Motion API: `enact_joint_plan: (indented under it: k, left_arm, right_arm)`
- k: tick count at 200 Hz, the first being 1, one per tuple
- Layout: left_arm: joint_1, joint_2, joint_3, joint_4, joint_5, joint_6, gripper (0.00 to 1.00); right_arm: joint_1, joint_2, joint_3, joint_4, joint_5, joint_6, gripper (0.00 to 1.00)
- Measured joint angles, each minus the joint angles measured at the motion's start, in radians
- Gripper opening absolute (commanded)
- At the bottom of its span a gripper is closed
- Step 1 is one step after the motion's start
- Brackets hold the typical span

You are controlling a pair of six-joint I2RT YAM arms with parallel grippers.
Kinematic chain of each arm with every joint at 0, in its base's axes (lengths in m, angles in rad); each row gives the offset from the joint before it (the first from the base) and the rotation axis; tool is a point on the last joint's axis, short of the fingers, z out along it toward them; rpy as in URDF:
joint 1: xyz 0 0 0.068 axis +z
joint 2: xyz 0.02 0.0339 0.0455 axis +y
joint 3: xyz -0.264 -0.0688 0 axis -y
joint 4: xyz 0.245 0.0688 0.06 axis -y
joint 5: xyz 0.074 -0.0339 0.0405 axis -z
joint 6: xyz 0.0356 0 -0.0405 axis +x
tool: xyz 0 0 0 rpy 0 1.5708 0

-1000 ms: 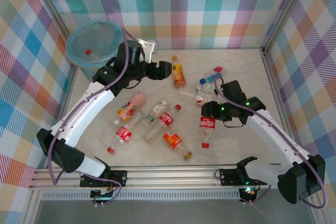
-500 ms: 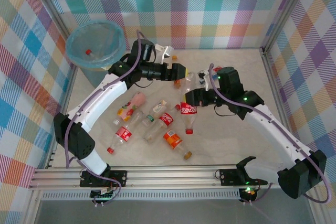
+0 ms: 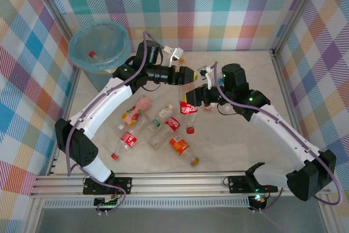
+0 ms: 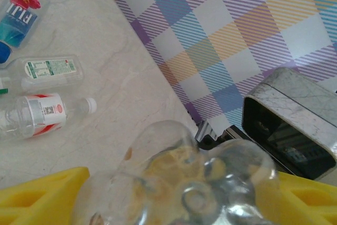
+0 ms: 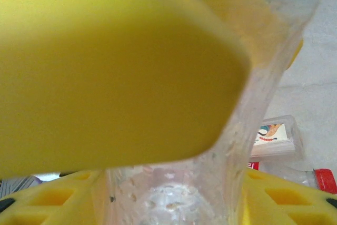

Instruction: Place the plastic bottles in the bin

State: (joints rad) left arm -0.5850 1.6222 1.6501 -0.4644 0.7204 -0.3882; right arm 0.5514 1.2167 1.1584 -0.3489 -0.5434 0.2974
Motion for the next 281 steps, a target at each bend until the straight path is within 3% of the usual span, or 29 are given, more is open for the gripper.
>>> enact_joint_plan:
  k: [39,83,116,173,217,281]
  left_arm:
    - [-0.001,-0.013,0.036,-0.051,-0.072,0.017,0.59]
    - [0.008,-0.041,0.128,-0.135,-0.251,0.042,0.58]
    - [0.051,-0.075,0.203,-0.209,-0.438,0.069,0.56]
    - [0.269,-0.098,0.407,-0.283,-0.654,0.093,0.55]
    - [0.396,-0.1,0.55,-0.293,-0.737,0.111,0.54]
    - [0.558,-0.013,0.683,-0.283,-0.835,0.14,0.51]
  right_arm:
    - [0.009,0.018,0.037,-0.005,0.01,-0.004,0.71]
    - [0.021,0.061,0.183,-0.022,0.068,-0.021,0.92]
    - [0.025,0.07,0.284,-0.021,0.133,0.004,0.93]
    - [0.027,0.067,0.289,0.006,0.196,0.051,0.93]
    - [0.046,0.09,0.29,0.02,0.185,0.083,0.91]
    - [0.114,0.259,0.398,0.016,0.135,0.084,0.9]
